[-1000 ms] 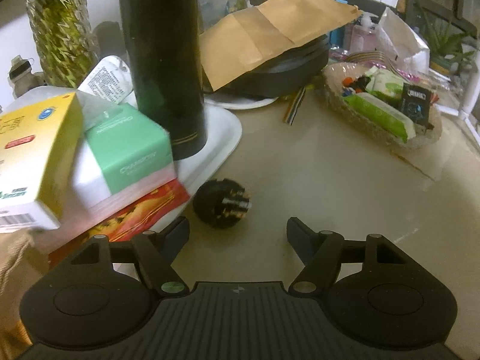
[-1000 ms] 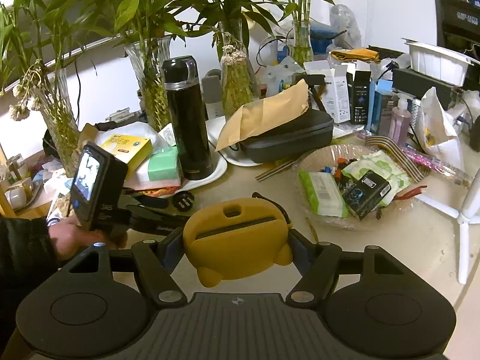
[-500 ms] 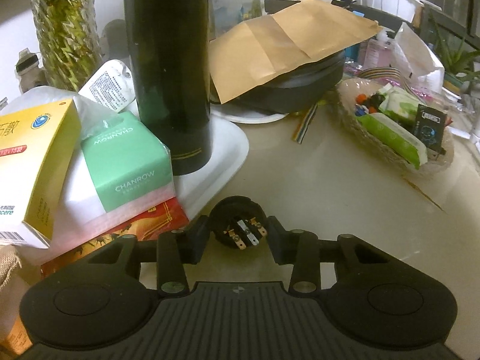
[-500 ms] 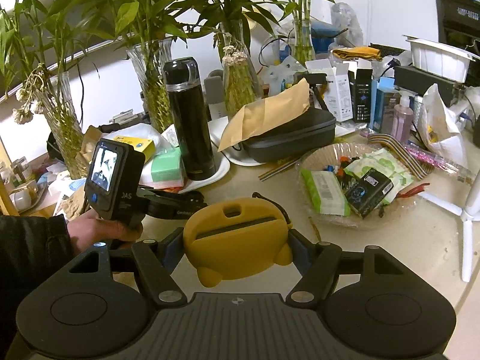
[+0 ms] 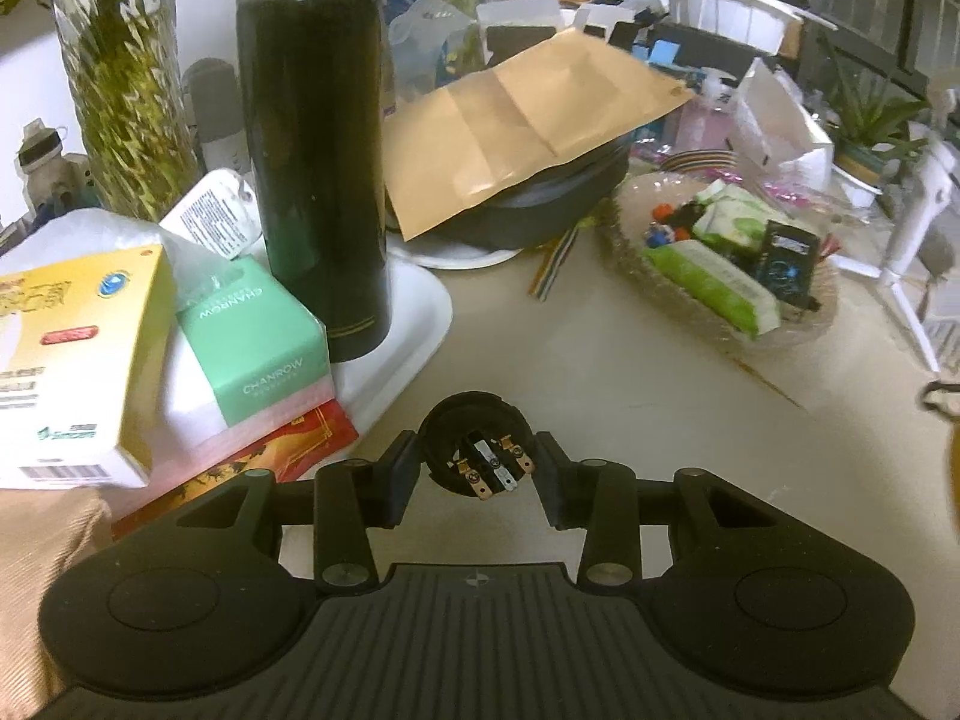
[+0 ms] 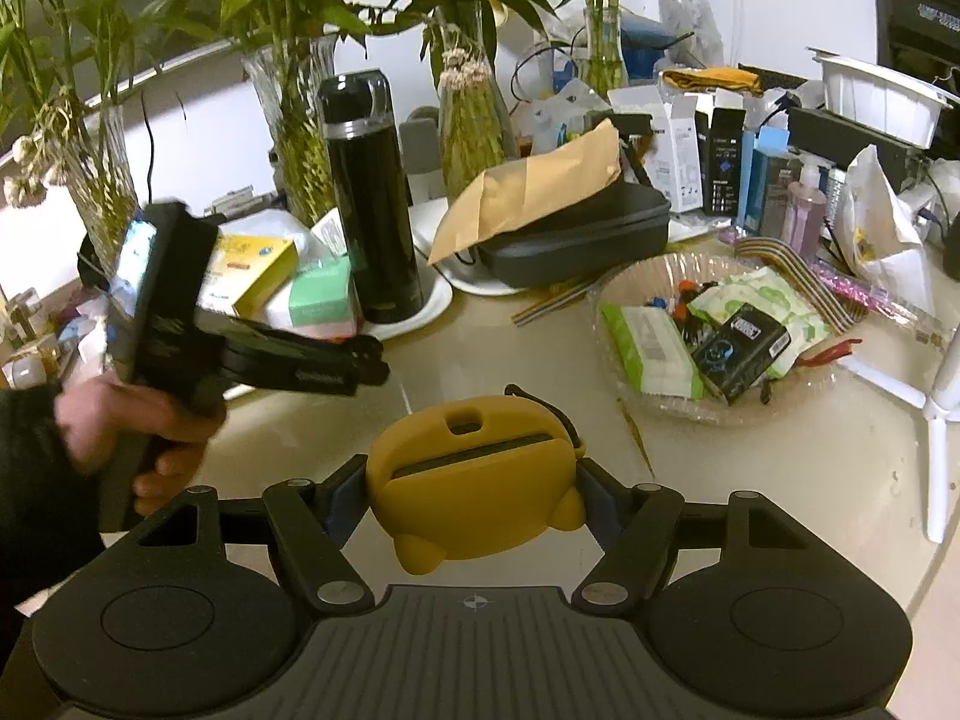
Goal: Organize rigid objects
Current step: 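Close the left tool on the small black plug and lift it, then carry the plug with the left tool and the case with the right tool over the box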
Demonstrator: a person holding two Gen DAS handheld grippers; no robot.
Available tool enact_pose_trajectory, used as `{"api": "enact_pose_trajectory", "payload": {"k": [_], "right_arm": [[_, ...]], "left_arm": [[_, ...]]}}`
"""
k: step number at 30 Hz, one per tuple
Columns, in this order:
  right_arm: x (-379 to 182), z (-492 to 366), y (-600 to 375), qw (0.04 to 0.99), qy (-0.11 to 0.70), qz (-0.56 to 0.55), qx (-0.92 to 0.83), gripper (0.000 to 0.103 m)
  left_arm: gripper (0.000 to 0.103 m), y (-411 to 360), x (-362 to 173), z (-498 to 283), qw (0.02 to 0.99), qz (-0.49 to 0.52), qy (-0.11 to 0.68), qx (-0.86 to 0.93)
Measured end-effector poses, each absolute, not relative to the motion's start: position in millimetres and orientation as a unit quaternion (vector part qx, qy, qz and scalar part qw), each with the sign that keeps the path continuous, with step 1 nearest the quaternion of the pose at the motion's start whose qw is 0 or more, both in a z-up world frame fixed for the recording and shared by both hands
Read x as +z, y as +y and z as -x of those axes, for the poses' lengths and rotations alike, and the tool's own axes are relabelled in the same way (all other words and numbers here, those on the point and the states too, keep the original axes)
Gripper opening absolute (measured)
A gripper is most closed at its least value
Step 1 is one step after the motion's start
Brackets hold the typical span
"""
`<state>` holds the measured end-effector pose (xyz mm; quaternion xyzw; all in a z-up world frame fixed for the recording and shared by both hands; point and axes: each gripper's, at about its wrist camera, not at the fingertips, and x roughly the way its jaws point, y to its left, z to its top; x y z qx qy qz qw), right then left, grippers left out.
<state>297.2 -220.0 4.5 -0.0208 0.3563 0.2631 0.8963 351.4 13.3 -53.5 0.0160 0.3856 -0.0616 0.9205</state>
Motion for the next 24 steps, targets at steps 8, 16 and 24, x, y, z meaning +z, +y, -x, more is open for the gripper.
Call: {"api": "enact_pose_trajectory", "payload": {"k": [8, 16, 24], "right_arm": [[-2.2, -296.5, -217.4, 0.893, 0.367, 0.021, 0.260, 0.074], [-1.5, -286.4, -215.0, 0.888, 0.373, 0.018, 0.270, 0.074], [5.1, -265.9, -211.4, 0.887, 0.366, 0.020, 0.283, 0.074]], "left_arm": [[0.040, 8.1, -28.4, -323.5, 0.923, -0.019, 0.378, -0.071], [0.040, 13.0, -6.7, -286.5, 0.928, -0.005, 0.368, -0.059], [0.040, 15.2, 10.0, -241.9, 0.933, 0.003, 0.354, -0.065]]}}
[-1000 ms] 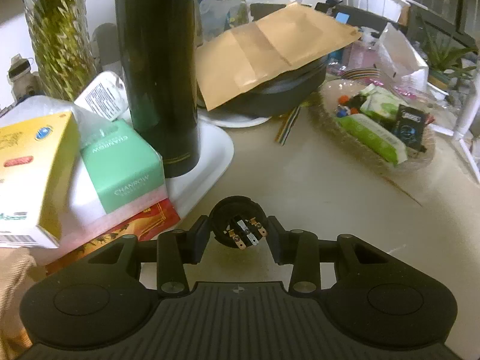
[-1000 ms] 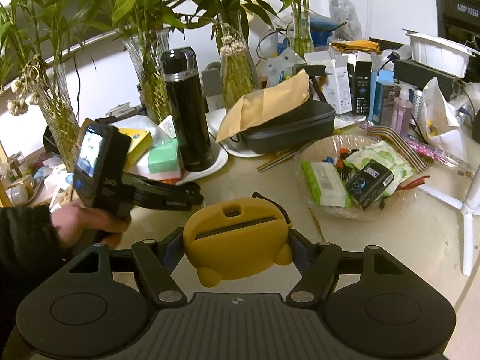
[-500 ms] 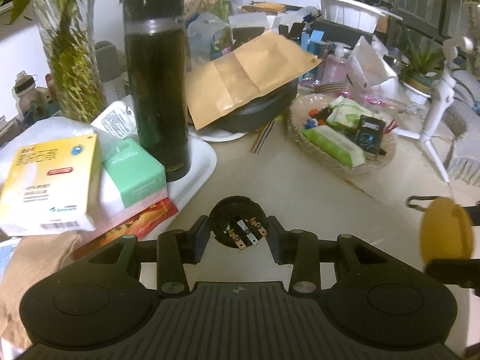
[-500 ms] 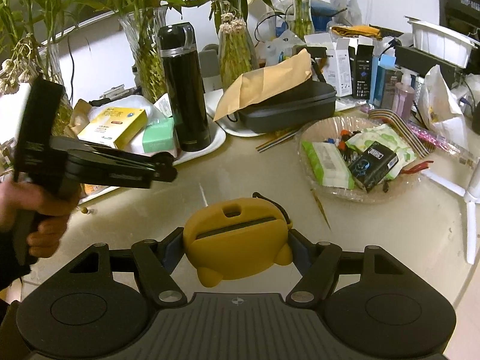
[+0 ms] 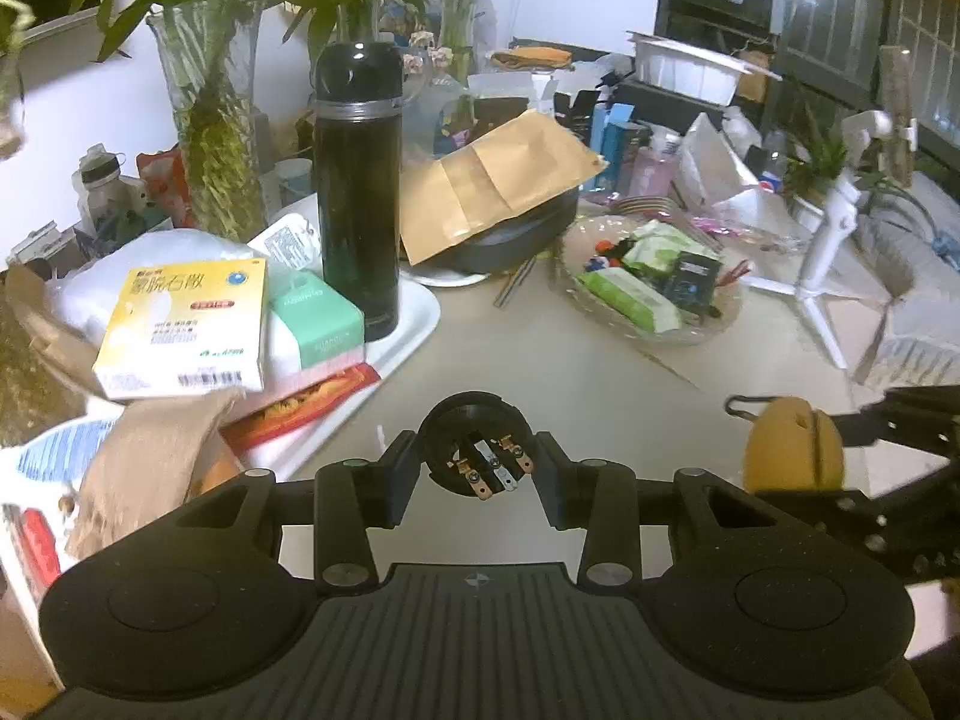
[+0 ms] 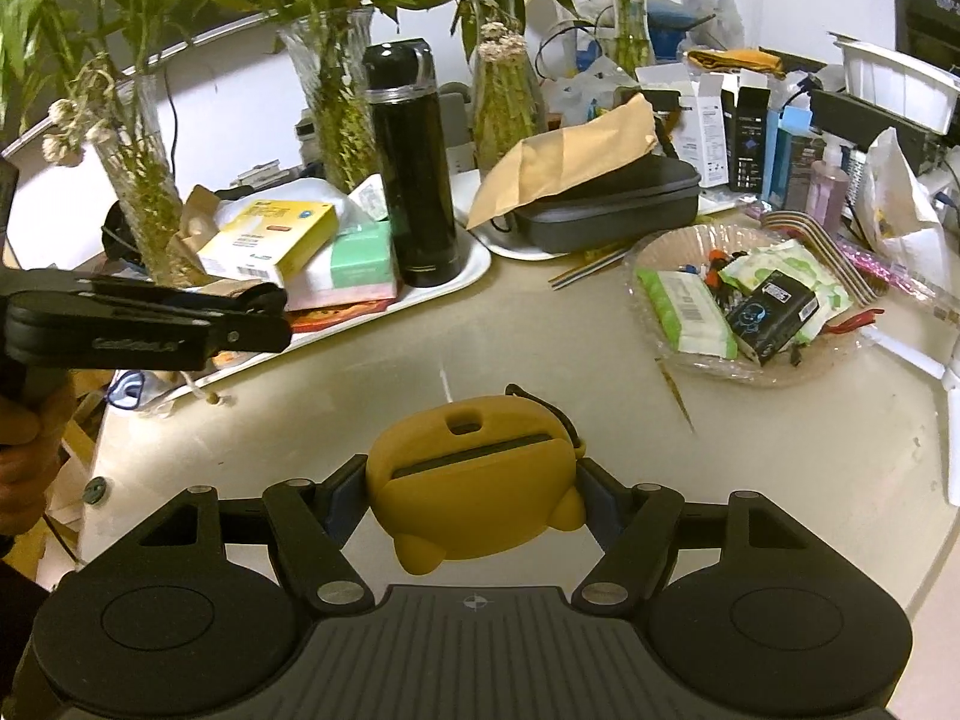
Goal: Organize rigid objects
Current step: 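Carry the plug with the left tool and the case with the right tool over the box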
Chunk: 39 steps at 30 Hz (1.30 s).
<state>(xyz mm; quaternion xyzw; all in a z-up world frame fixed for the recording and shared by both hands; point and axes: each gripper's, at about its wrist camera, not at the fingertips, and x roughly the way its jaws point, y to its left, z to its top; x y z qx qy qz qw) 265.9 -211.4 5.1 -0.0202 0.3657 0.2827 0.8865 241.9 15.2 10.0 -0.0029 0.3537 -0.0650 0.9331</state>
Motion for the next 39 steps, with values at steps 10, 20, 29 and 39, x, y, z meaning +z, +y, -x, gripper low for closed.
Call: {"api": "enact_pose_trajectory", "payload": {"k": [10, 20, 29, 39], "right_arm": [[14.6, -237.9, -219.2, 0.891, 0.354, 0.000, 0.284, 0.074], [20.9, -205.7, -223.0, 0.892, 0.346, -0.013, 0.291, 0.074], [24.7, -180.9, -230.7, 0.896, 0.339, -0.025, 0.286, 0.074], [28.0, -164.6, -247.7, 0.903, 0.333, -0.046, 0.269, 0.074]], "left_arm": [[0.040, 17.1, 14.8, -191.8, 0.937, 0.014, 0.341, -0.075], [0.040, 8.1, 14.6, -146.2, 0.938, 0.012, 0.334, -0.090], [0.040, -1.7, 14.6, -110.1, 0.936, 0.017, 0.332, -0.112], [0.041, -24.8, 8.7, -87.5, 0.922, 0.000, 0.349, -0.167]]}}
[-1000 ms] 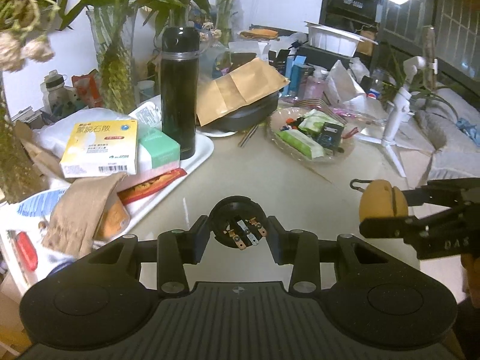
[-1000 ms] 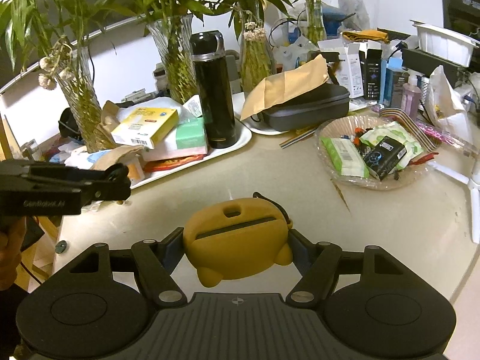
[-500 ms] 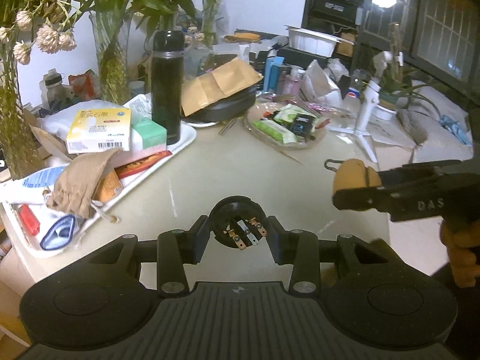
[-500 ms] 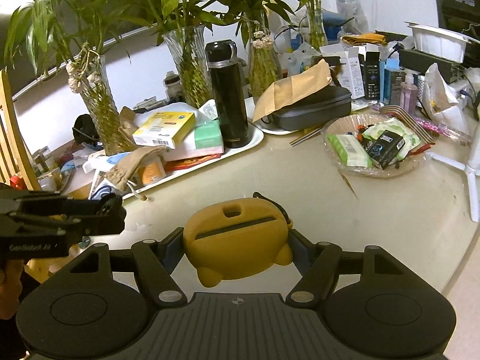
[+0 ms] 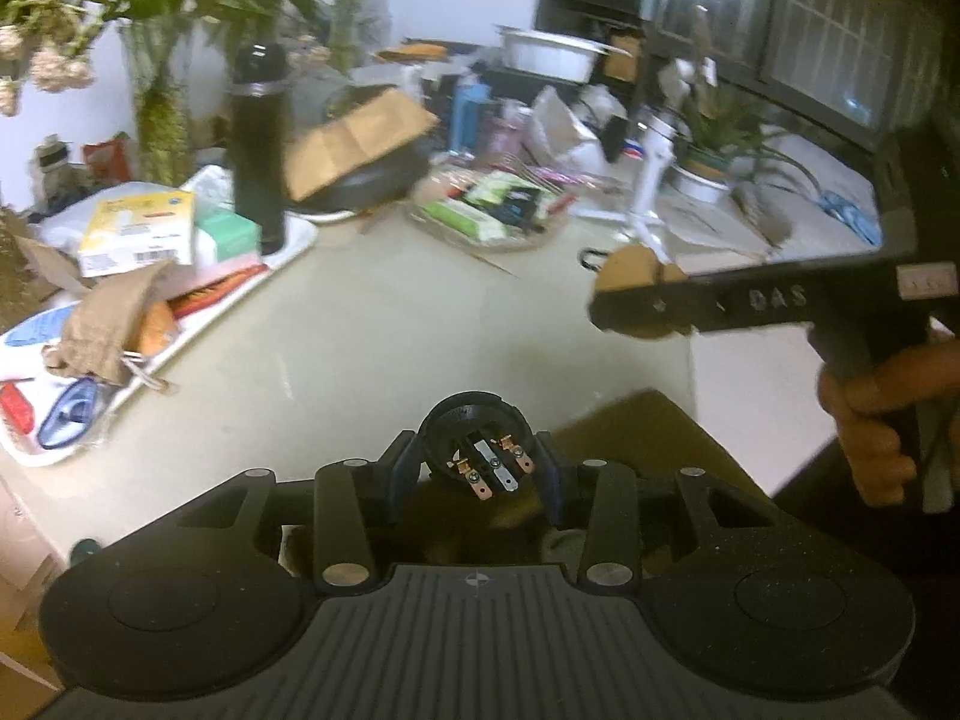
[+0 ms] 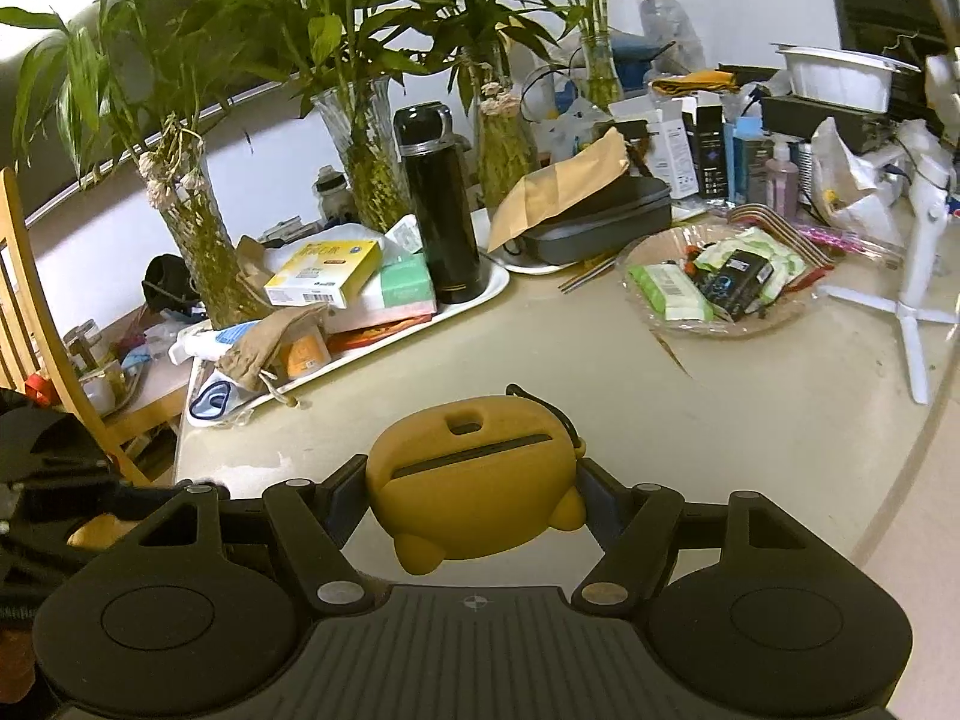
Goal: Organize rigid objects
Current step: 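Carry the plug with the left tool and the case with the right tool over the box, then open both tools to drop the plug and yellow case into the box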
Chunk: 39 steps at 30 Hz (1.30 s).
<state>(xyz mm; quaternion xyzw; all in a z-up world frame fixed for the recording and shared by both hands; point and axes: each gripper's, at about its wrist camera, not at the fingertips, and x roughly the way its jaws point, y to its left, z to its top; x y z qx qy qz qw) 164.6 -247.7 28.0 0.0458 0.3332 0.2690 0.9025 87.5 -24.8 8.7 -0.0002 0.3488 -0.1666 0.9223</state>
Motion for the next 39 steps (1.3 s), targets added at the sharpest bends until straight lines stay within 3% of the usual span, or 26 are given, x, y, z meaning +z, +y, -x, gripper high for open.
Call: {"api": "enact_pose_trajectory", "payload": {"k": [2, 5, 6, 14, 39], "right_arm": [[28.7, -161.5, -250.4, 0.903, 0.332, -0.050, 0.267, 0.074], [29.0, -156.8, -254.3, 0.904, 0.332, -0.055, 0.263, 0.074], [28.9, -155.3, -255.5, 0.904, 0.332, -0.056, 0.263, 0.074], [29.2, -142.5, -260.9, 0.905, 0.331, -0.058, 0.262, 0.074], [20.7, -97.3, -241.7, 0.878, 0.367, -0.008, 0.309, 0.075]], "left_arm": [[0.042, -30.6, 9.5, -86.6, 0.920, -0.006, 0.347, -0.181], [0.071, -29.0, 13.4, -84.6, 0.925, 0.005, 0.331, -0.186], [0.076, -26.2, 15.1, -83.5, 0.929, 0.013, 0.324, -0.180], [0.076, -8.2, 19.9, -84.0, 0.937, 0.055, 0.322, -0.126], [0.077, -14.7, 12.5, -66.6, 0.929, 0.039, 0.360, -0.078]]}}
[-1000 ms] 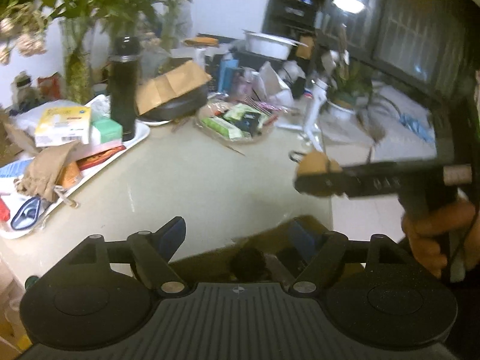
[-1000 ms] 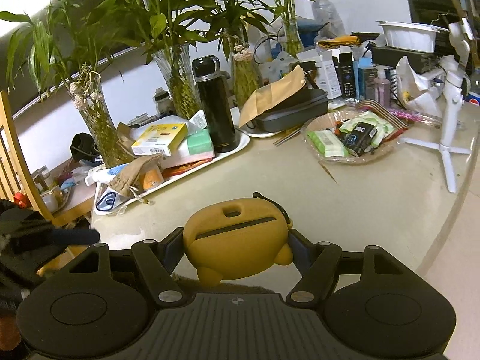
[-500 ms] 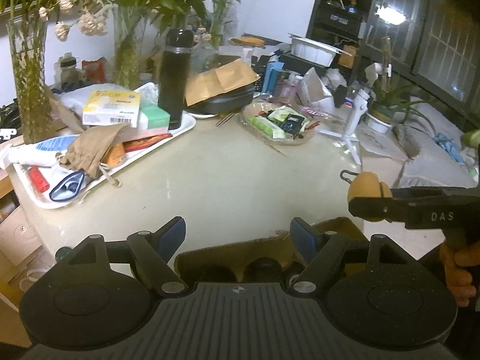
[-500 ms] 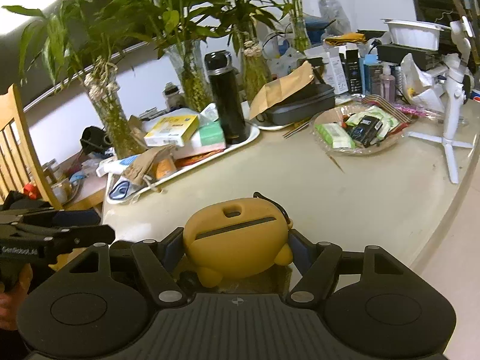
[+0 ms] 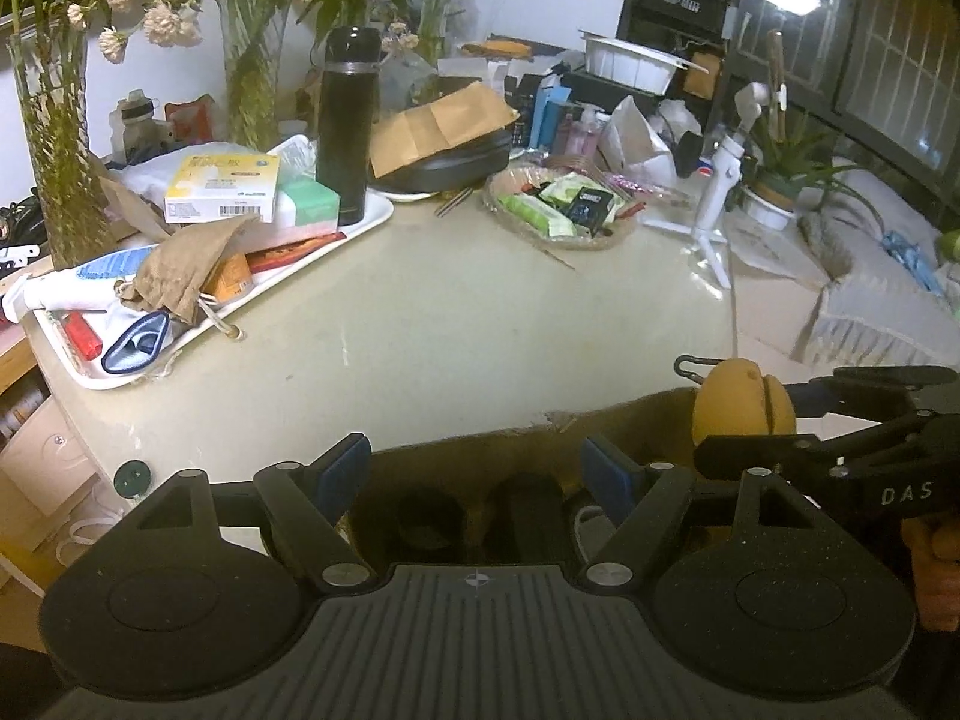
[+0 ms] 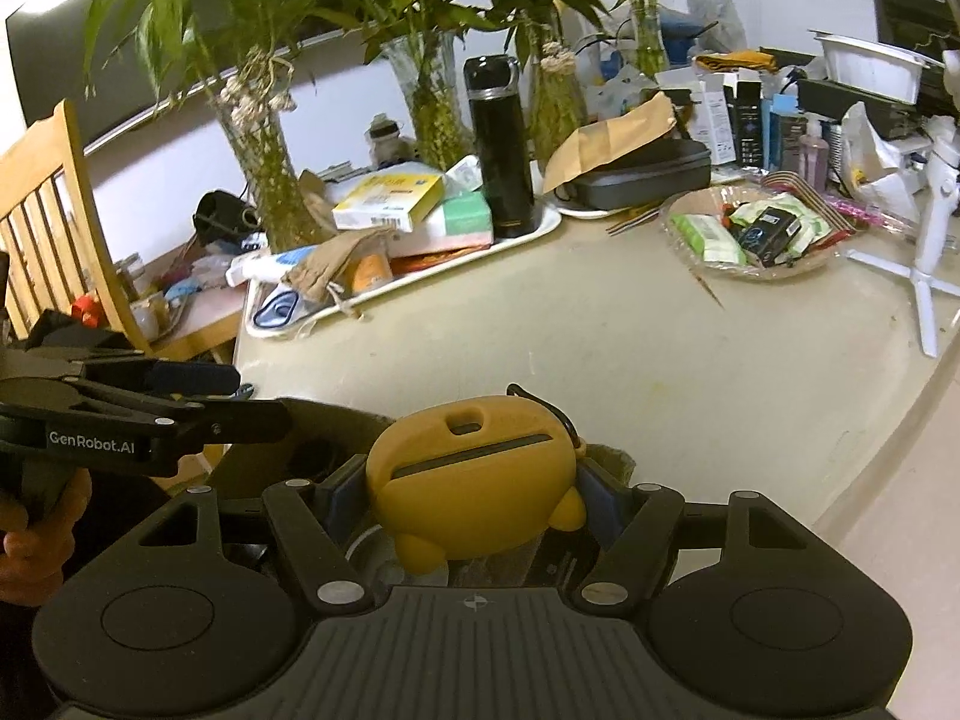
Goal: Organize rigid objects
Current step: 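Open both tools to drop the plug and yellow case into the box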
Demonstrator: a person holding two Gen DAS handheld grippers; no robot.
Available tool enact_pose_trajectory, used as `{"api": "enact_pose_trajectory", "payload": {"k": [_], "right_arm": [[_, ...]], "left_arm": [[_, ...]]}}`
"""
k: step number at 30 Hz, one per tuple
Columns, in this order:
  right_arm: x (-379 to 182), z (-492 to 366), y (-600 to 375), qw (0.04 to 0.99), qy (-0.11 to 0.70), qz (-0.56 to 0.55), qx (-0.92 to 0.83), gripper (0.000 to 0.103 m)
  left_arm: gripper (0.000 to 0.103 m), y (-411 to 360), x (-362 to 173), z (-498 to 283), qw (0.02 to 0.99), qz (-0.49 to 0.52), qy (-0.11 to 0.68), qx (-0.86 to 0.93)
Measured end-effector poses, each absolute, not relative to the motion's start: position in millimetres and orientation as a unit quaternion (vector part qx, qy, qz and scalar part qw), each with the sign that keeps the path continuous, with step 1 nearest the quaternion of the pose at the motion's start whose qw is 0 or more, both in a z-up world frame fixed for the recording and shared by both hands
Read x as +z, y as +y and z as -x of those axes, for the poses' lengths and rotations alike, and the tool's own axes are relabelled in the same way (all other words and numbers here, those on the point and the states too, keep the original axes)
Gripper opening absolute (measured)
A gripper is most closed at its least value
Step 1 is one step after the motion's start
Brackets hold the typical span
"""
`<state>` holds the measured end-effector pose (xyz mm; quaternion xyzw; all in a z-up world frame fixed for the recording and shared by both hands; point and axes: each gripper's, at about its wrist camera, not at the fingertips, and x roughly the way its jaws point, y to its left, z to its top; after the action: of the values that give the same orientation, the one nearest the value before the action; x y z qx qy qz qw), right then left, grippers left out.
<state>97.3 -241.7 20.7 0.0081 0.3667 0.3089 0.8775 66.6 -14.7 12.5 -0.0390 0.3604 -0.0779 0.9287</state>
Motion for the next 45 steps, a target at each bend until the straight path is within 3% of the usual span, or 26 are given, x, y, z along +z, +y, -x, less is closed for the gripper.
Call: {"api": "enact_pose_trajectory", "payload": {"k": [3, 5, 20, 25, 33, 45], "right_arm": [[15.6, -100.0, -237.4, 0.874, 0.381, 0.001, 0.303, 0.080], [18.0, -97.7, -236.6, 0.880, 0.370, 0.007, 0.298, 0.103], [11.4, -99.9, -228.4, 0.887, 0.376, 0.036, 0.266, 0.103], [10.8, -96.8, -228.9, 0.887, 0.379, 0.036, 0.260, 0.103], [10.3, -84.7, -229.3, 0.884, 0.389, 0.035, 0.257, 0.103], [4.9, -66.2, -233.1, 0.875, 0.418, 0.040, 0.242, 0.103]], "left_arm": [[0.076, -17.9, 11.0, -65.2, 0.927, 0.034, 0.365, -0.077], [0.076, -19.3, 10.1, -64.1, 0.926, 0.031, 0.368, -0.077], [0.077, -20.7, 10.0, -57.4, 0.927, 0.031, 0.366, -0.070], [0.081, -23.7, 11.4, -52.7, 0.931, 0.026, 0.360, -0.056], [0.098, -26.7, 11.9, -42.8, 0.932, 0.022, 0.361, -0.035], [0.103, -29.1, 3.0, -30.8, 0.911, -0.009, 0.413, 0.007]]}}
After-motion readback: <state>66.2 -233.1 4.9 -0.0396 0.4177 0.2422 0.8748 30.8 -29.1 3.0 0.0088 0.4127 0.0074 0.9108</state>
